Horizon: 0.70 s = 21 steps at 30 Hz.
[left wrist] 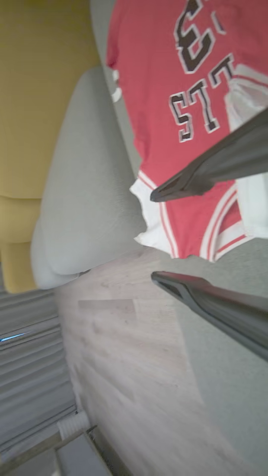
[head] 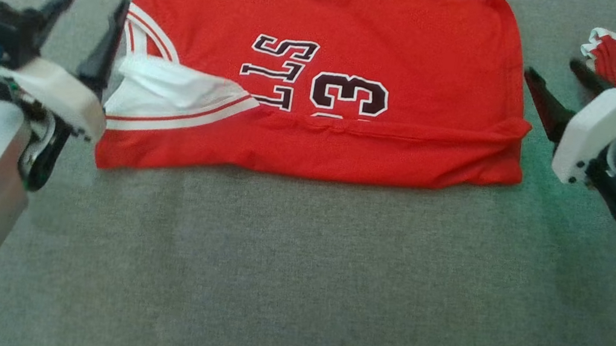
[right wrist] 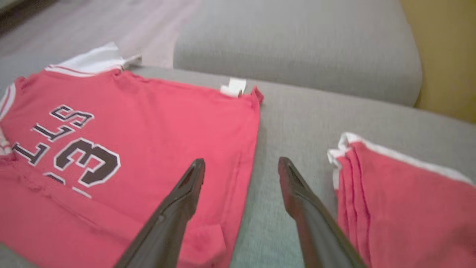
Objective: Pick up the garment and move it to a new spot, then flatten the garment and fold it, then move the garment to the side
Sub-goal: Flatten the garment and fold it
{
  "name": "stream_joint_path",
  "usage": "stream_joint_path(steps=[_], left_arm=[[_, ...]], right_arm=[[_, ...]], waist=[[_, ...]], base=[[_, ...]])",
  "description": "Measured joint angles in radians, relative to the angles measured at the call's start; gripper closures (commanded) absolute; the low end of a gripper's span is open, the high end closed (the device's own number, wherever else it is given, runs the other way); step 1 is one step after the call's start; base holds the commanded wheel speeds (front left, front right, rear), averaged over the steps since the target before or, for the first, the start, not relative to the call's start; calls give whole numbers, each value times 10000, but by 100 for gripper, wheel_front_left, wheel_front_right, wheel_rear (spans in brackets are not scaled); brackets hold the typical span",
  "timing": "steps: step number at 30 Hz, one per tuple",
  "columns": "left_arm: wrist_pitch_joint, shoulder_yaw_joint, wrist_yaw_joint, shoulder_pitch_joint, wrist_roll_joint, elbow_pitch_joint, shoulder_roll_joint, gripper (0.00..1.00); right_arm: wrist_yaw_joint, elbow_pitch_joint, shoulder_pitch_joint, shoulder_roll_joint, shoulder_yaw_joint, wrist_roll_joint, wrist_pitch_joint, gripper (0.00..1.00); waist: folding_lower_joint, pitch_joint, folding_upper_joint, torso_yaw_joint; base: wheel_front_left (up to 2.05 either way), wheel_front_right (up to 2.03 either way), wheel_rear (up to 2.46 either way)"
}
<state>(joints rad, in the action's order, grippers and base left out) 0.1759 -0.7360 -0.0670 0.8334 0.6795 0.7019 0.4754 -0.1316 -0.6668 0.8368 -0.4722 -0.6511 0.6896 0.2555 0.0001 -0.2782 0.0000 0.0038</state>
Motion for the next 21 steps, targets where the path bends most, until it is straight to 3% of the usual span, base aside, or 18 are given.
stream_joint_path(steps=[4,7,11,17,21], left_arm=[[589,569,186,91,261,132,-339,0],[738,1730,506,-151,456,-487,-640,0],[809,2915,1083,-1132,-846,-2211,-809,0],[809,4132,1371,-3987,-2123,-3946,-1605,0],[809,4707,1363,-5318,-2715,-4671,-2247,0]], right_arm=[[0,-360,21,451,466,-322,-1083,0],[0,-667,-11,798,1304,-786,-2702,0],[0,-811,-206,1221,2516,-1478,-4385,0],[0,-157,-1914,2548,4245,-2681,-5033,0],[0,1060,-3522,3361,5662,-3682,-5037,0]], waist=[[-2,149,0,-35],[-2,440,0,-88],[-2,779,0,-122],[-3,1461,0,-199],[-4,1868,0,-207]], base=[[0,0,0],[0,0,0],[0,0,0],[0,0,0],[0,0,0]])
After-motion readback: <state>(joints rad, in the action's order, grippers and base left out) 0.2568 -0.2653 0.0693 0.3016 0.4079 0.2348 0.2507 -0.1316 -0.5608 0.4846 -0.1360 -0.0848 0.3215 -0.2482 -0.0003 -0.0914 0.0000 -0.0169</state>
